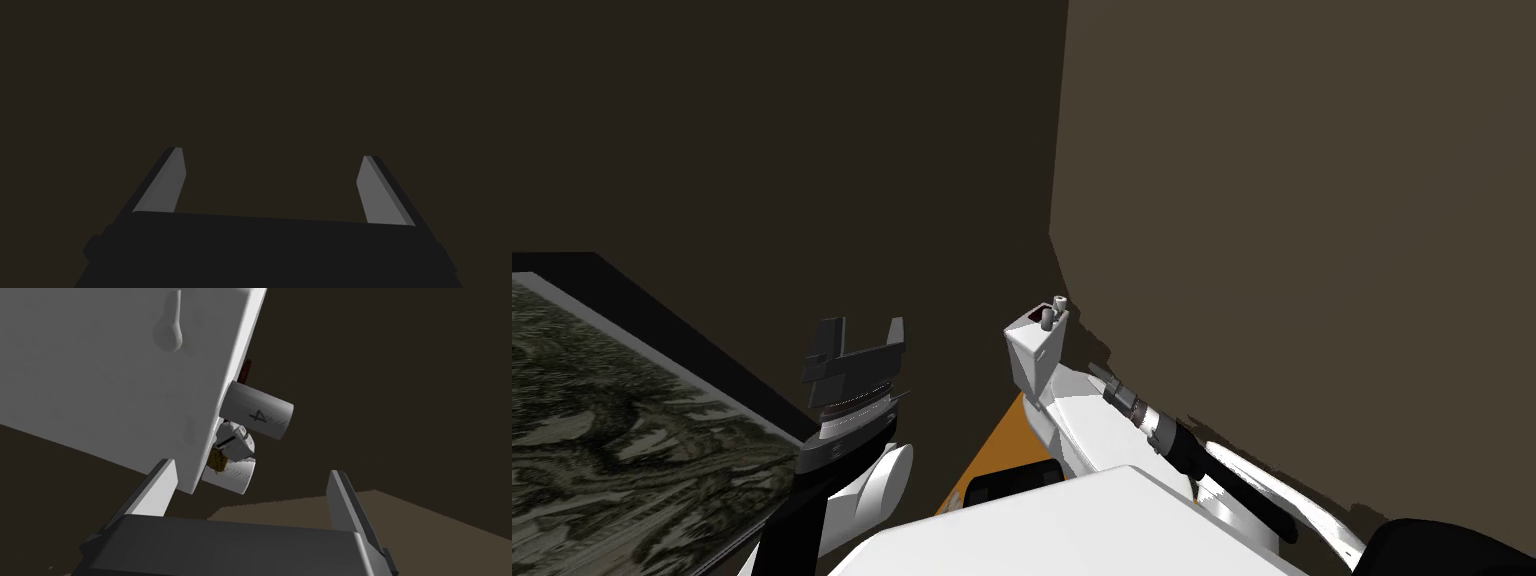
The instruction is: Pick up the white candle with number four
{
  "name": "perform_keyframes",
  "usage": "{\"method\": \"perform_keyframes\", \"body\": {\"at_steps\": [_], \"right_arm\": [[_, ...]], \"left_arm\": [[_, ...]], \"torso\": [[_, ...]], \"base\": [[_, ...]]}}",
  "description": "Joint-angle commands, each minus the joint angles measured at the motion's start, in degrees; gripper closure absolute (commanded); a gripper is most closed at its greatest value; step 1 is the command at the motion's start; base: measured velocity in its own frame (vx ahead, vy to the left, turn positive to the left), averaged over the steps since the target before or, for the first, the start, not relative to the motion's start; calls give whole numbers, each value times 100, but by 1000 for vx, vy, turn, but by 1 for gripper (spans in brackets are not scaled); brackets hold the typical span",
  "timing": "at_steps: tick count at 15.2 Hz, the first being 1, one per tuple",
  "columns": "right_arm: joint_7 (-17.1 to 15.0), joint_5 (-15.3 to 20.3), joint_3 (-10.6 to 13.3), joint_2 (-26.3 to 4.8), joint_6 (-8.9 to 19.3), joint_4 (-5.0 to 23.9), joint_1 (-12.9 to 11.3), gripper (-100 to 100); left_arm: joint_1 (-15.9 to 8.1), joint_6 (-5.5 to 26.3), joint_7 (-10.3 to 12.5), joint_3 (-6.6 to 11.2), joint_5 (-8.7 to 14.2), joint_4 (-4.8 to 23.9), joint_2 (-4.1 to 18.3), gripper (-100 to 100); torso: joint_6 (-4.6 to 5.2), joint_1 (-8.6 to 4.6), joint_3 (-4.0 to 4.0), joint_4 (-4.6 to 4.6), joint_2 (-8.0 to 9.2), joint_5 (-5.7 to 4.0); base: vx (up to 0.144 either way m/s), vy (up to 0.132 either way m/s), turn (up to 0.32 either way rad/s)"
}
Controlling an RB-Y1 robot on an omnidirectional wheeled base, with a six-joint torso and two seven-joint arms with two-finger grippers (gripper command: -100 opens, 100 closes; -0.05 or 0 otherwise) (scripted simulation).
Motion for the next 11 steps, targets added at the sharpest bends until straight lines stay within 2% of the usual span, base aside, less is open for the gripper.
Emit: {"method": "perform_keyframes", "body": {"at_steps": [1, 3, 4, 5, 8, 9, 11], "right_arm": [[-81, -78, 47, -286, -67, 133, 74, -100], [-81, -78, 47, -553, -67, 133, 74, -100], [-81, -78, 47, -563, -67, 133, 74, -100], [-192, -197, 112, -769, -161, 323, 193, -100], [-192, -197, 112, -1123, -161, 323, 193, -100], [-304, -317, 179, -1264, -256, 516, 314, -100], [-304, -317, 179, -1527, -256, 516, 314, -100]], "left_arm": [[0, 0, 0, 0, 0, 0, 0, 0], [0, 0, 0, 0, 0, 0, 0, 0], [0, 0, 0, 0, 0, 0, 0, 0], [0, 0, 0, 0, 0, 0, 0, 0], [0, 0, 0, 0, 0, 0, 0, 0], [1, 0, 0, 0, 0, 0, 0, 0], [0, 0, 0, 0, 0, 0, 0, 0]], "torso": [[0, 0, 0, 0, 0, 0], [1, 0, -1, 0, -1, 0], [2, -1, 0, 0, 0, 0], [2, -2, 0, 0, 1, 0], [1, 0, -1, 0, -1, 1], [2, -1, 0, 0, 0, 1], [0, 3, 0, 0, 0, 1]], "base": [[7, 18, 120], [3, 10, 28], [0, 0, 0], [4, 12, 99], [4, 12, 69], [3, 18, 92], [3, 18, 95]]}}
